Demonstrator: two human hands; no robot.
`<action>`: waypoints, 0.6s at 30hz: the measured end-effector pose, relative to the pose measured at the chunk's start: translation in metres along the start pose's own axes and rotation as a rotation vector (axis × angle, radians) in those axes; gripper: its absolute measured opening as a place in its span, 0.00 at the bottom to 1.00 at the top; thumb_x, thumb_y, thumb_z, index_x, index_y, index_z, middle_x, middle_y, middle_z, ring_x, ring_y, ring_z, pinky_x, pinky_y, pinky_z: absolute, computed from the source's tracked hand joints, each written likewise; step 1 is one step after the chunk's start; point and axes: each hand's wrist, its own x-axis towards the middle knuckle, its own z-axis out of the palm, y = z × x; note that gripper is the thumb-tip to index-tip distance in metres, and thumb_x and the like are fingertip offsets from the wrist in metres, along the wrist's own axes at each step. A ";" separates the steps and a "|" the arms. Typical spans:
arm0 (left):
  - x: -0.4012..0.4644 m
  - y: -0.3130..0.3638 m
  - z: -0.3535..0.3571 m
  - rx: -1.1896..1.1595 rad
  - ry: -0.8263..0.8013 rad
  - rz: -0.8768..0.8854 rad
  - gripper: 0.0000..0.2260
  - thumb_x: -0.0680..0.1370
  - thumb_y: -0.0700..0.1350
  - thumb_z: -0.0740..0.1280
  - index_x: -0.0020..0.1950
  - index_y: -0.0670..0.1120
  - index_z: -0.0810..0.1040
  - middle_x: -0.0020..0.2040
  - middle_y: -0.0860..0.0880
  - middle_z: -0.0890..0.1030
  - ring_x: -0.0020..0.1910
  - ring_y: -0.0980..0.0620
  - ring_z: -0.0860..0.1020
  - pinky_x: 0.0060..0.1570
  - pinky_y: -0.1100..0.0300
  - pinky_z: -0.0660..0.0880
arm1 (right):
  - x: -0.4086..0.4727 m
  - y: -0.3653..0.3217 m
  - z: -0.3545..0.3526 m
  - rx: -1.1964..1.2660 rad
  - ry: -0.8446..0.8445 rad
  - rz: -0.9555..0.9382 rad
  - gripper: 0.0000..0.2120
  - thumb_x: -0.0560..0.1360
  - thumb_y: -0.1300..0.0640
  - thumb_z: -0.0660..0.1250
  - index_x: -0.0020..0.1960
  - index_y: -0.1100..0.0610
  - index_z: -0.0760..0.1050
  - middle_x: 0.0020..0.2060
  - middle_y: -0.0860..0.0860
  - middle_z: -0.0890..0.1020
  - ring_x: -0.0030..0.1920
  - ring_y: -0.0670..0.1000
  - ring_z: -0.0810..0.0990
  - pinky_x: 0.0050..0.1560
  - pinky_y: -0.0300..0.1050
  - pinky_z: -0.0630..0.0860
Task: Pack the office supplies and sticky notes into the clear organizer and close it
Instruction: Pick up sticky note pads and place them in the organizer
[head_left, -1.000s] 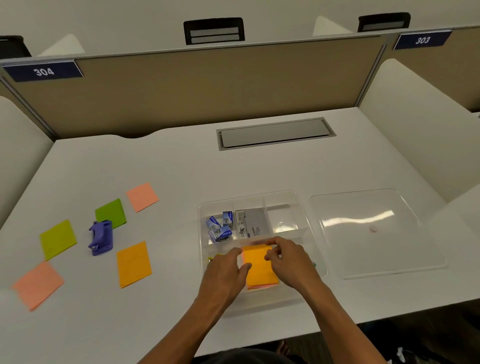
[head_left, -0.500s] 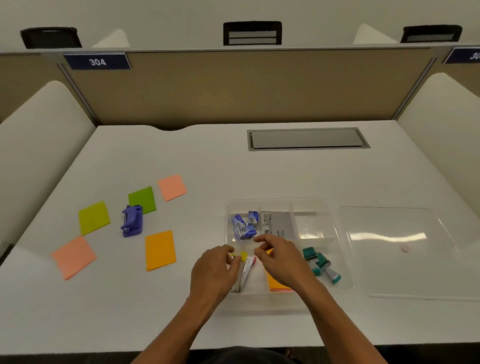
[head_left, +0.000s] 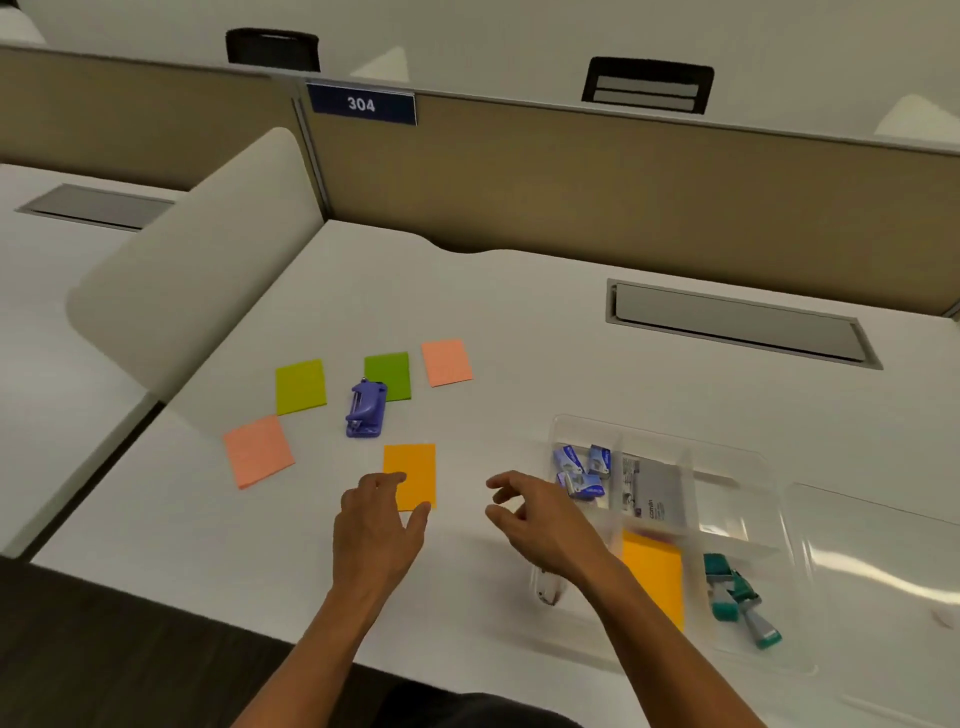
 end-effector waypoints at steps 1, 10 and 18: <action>0.003 -0.008 -0.002 0.008 -0.013 -0.038 0.29 0.75 0.60 0.67 0.71 0.50 0.67 0.69 0.47 0.71 0.66 0.45 0.70 0.59 0.49 0.73 | 0.005 -0.005 0.004 -0.016 -0.013 -0.015 0.17 0.78 0.46 0.64 0.66 0.45 0.71 0.58 0.43 0.79 0.45 0.43 0.80 0.51 0.42 0.77; 0.036 -0.081 -0.025 0.103 -0.072 -0.163 0.38 0.75 0.63 0.64 0.77 0.47 0.52 0.77 0.43 0.58 0.75 0.42 0.56 0.68 0.43 0.65 | 0.058 -0.037 0.048 -0.223 -0.142 -0.078 0.30 0.78 0.45 0.66 0.76 0.48 0.60 0.75 0.50 0.63 0.71 0.52 0.67 0.69 0.48 0.66; 0.091 -0.133 -0.042 0.326 -0.240 -0.105 0.39 0.75 0.69 0.55 0.78 0.53 0.45 0.79 0.45 0.42 0.76 0.35 0.41 0.72 0.40 0.55 | 0.096 -0.057 0.086 -0.459 -0.179 -0.107 0.44 0.75 0.43 0.68 0.80 0.51 0.45 0.80 0.52 0.45 0.79 0.57 0.46 0.75 0.56 0.53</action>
